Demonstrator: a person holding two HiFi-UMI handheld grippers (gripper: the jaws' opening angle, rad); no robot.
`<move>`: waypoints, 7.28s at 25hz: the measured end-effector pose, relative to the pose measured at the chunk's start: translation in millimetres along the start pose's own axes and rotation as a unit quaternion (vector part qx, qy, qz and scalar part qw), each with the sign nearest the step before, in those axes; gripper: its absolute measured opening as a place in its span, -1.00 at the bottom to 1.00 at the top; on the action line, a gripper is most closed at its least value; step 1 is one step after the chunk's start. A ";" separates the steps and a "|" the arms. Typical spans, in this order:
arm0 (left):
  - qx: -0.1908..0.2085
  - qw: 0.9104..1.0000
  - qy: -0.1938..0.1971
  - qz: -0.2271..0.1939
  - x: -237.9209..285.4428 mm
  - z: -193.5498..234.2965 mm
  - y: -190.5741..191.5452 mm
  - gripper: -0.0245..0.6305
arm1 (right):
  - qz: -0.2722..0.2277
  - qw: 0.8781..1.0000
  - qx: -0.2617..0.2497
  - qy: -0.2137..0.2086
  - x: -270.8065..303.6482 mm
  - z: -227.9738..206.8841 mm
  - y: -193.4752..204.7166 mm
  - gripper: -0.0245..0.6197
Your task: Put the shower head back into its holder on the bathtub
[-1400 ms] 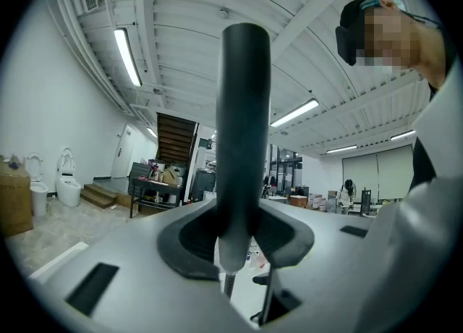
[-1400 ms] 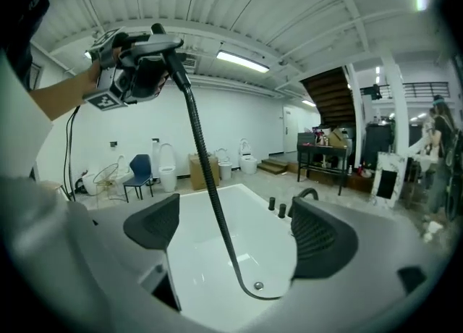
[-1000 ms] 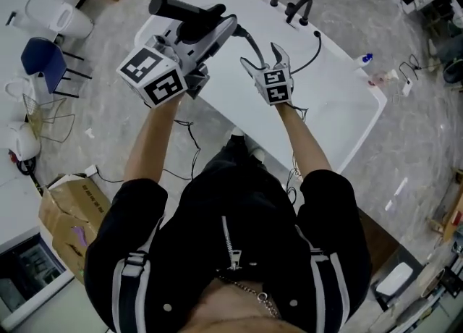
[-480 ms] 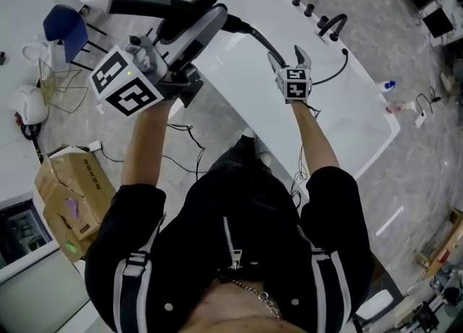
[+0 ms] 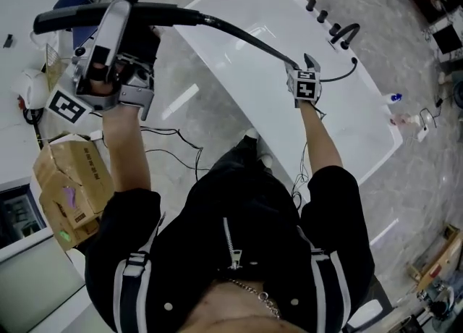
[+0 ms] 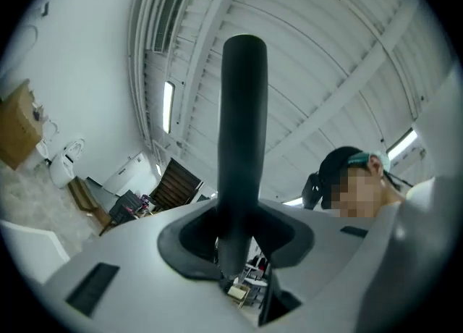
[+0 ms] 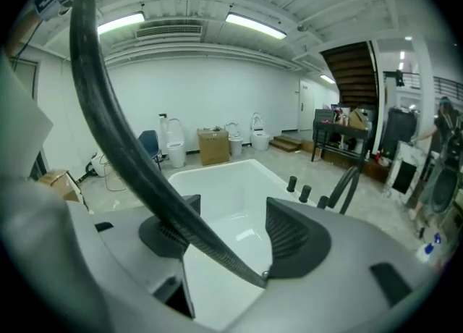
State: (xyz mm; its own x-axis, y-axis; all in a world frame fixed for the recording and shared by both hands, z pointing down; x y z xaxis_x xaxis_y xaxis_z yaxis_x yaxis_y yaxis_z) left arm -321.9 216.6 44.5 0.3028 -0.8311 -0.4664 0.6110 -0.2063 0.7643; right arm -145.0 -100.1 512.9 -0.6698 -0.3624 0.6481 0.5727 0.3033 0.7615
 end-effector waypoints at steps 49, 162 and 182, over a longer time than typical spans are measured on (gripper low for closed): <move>0.050 0.945 -0.117 0.300 99.3 272.7 171.3 -0.49 | 0.018 0.980 -0.045 0.195 -195.6 -122.9 -10.3 -0.90; 0.113 0.837 -0.009 0.536 234.5 293.9 406.9 -0.49 | -0.157 0.968 -0.052 0.191 -129.6 -298.6 -189.9 -0.90; 0.101 0.834 -0.017 0.542 222.2 310.1 422.2 -0.49 | -0.118 0.975 -0.012 0.189 -82.9 -306.6 -136.9 -0.90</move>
State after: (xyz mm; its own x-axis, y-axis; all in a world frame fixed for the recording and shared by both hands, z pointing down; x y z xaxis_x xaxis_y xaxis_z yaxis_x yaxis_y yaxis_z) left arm -223.5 -215.3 401.7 0.5743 -0.5997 0.5572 -0.1445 0.5957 0.7901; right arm -23.0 -381.7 353.6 -0.5645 -0.7198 0.4039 0.4383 0.1533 0.8857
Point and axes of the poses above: the fingertips, and each gripper's own axes: x forward along the fingers, z to its left, y out of its underside, the point moved 7 cm from there along -x, backward along the fingers, and after that the axes turned 9 degrees about z, right-handed, at the moved point
